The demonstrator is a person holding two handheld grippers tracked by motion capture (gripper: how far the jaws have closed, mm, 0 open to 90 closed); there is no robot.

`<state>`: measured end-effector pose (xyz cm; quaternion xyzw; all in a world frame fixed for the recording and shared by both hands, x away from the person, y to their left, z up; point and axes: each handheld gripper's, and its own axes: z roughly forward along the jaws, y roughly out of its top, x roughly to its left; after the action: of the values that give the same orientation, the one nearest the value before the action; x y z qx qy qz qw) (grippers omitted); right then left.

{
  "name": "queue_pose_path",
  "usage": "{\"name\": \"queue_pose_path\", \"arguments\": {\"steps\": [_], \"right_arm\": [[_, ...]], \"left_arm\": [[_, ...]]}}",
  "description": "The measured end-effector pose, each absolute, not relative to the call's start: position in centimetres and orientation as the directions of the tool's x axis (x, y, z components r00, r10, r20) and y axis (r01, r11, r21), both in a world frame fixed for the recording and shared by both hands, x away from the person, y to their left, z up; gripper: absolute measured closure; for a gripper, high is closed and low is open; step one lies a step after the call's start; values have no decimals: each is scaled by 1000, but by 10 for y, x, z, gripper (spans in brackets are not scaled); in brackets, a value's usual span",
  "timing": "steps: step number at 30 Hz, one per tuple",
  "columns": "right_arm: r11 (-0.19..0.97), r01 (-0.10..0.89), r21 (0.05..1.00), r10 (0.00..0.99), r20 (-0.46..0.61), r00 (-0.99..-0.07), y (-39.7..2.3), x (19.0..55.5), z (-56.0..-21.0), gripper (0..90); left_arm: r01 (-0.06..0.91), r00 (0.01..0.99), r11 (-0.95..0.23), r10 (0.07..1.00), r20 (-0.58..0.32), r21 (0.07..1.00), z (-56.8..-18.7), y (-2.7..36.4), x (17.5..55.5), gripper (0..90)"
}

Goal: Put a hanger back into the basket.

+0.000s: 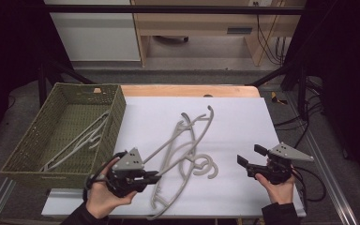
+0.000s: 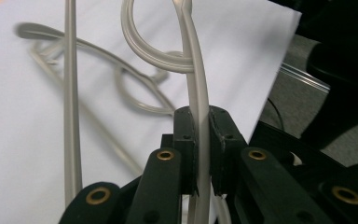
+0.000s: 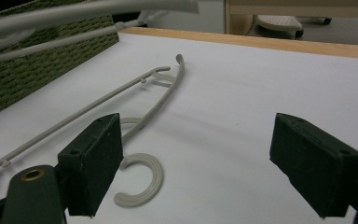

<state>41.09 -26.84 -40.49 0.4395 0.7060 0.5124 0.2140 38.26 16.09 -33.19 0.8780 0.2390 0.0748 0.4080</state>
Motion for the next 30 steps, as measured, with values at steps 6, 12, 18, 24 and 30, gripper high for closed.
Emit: {"name": "queue_pose_path", "arguments": {"steps": [6,12,18,24,30], "right_arm": [[85,390,917,833,149,-533,-267,410,-404,127],[103,385,917,828,135,-544,-264,410,-405,105],[118,380,918,822,124,-556,-263,410,-405,101],[117,374,920,819,124,-560,-262,409,-404,91],[127,379,917,820,118,-560,-261,409,-405,87]], "left_arm": [[352,861,-529,506,-45,772,-309,196,398,824],[346,838,-520,546,-8,781,-288,226,410,824],[350,798,-493,602,22,796,-271,253,421,825],[366,760,-477,649,40,799,-258,285,432,825],[379,741,-468,670,41,799,-261,317,440,825]]}}
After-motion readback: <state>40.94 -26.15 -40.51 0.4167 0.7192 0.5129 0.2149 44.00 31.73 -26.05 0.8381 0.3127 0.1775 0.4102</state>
